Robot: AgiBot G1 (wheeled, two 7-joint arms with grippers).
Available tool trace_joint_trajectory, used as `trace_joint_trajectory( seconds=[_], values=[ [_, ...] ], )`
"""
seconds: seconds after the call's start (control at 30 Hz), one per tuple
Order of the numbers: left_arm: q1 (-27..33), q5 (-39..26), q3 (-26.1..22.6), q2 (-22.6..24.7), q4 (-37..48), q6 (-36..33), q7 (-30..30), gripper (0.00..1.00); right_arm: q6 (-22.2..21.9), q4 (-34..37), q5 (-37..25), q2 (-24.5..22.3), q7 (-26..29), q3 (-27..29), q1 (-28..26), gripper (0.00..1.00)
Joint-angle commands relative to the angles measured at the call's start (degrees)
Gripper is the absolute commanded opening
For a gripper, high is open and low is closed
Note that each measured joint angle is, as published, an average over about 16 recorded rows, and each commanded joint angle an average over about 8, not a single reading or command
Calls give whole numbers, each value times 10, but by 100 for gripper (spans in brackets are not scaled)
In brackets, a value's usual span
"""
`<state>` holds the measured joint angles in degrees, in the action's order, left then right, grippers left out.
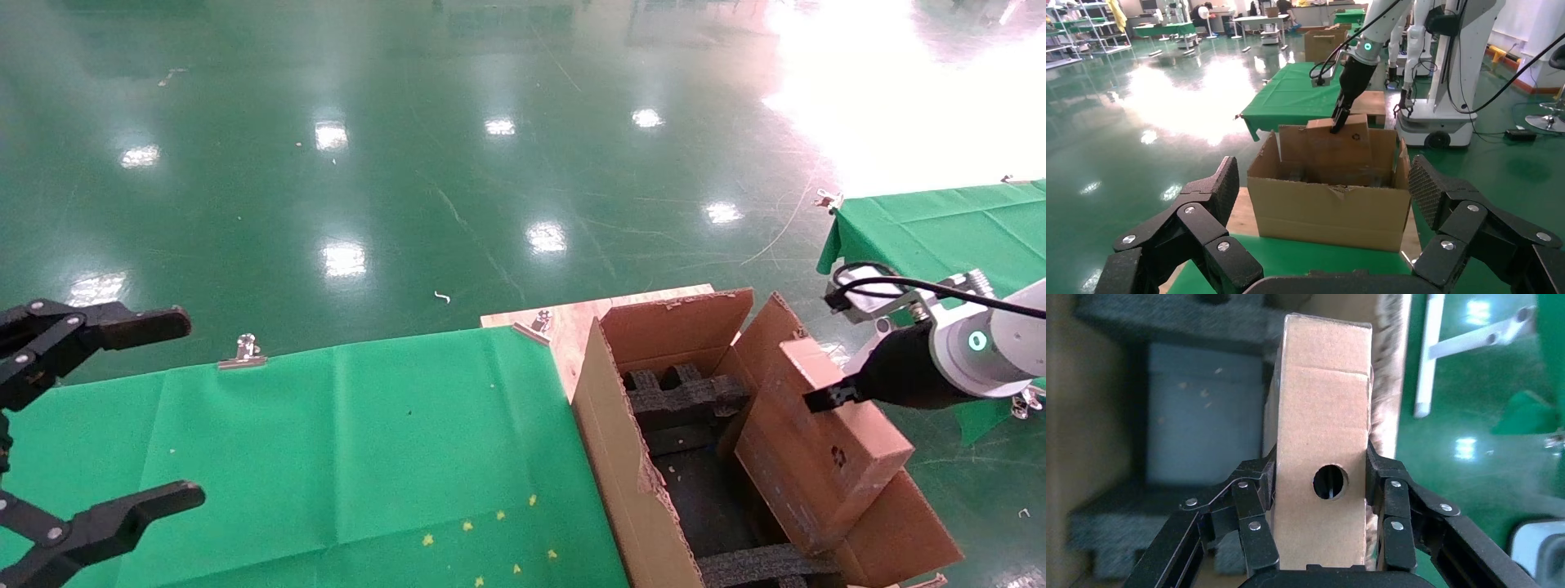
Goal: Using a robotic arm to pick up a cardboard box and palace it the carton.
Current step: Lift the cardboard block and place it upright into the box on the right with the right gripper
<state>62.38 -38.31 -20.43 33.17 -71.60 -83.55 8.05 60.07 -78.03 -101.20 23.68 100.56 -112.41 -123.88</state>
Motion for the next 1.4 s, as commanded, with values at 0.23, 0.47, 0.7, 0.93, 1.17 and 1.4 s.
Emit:
trace_joint_trajectory(
  seconds=[0.23, 0.47, 0.7, 0.93, 1.17, 1.4],
  values=[
    [0, 0, 0, 0, 0, 0, 0, 100, 2, 2, 21, 6, -17, -4, 13, 0],
    [0, 0, 0, 0, 0, 0, 0, 100, -35, 4, -6, 3, 5, -2, 18, 0],
    [0, 0, 0, 0, 0, 0, 0, 100, -63, 4, -45, 2, 43, 0, 20, 0],
    [0, 0, 0, 0, 0, 0, 0, 100, -75, 3, -70, 8, 75, -7, 35, 0],
    [0, 0, 0, 0, 0, 0, 0, 100, -92, 3, -92, 14, 106, -15, 58, 0],
    [0, 0, 0, 0, 0, 0, 0, 100, -124, 4, -142, 24, 166, -23, 92, 0]
  ],
)
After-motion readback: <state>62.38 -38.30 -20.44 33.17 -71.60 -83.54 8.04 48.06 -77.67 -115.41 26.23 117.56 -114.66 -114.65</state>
